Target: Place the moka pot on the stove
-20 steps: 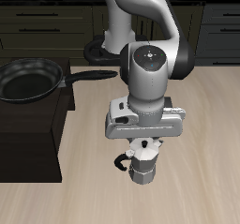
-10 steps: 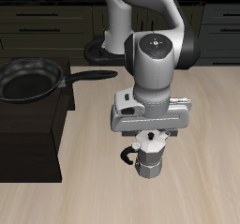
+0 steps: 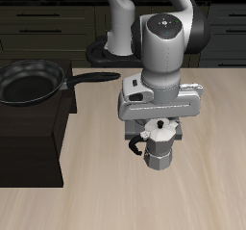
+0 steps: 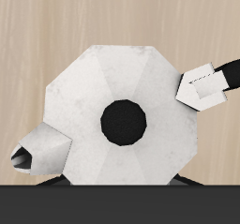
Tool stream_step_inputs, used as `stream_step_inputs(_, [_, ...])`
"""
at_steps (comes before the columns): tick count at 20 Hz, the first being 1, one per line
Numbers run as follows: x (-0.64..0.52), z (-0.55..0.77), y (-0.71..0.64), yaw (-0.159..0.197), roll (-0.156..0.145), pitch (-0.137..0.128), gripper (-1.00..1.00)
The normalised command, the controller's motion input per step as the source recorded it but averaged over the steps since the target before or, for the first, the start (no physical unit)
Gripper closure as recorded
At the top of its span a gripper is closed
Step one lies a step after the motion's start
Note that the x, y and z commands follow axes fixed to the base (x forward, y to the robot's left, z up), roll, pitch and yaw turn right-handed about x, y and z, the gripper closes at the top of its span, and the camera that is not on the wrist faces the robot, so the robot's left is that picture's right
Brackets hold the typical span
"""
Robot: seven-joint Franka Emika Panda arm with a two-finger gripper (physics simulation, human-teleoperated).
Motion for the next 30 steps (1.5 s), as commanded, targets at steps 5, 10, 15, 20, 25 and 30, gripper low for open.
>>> stream_step_inputs(5, [-0.18,0.17,0.08,0.003,0.026,-0.017,1.0])
stream_step_inputs(10, [-0.14,0.09,0.05,-0.008,0.025,-0.003,1.0])
stream_step_inputs(15, [-0.18,0.06,0.11,-0.001,0.038,-0.001,1.0])
stream_step_inputs(20, [-0.19,0.04,0.09,0.0,0.015,0.0,1.0])
stream_step_inputs(25, [-0.25,-0.05,0.16,0.007,0.041,0.014,1.0])
stream_step_inputs(30, [-0.23,-0.04,0.07,0.018,0.03,0.003,1.0])
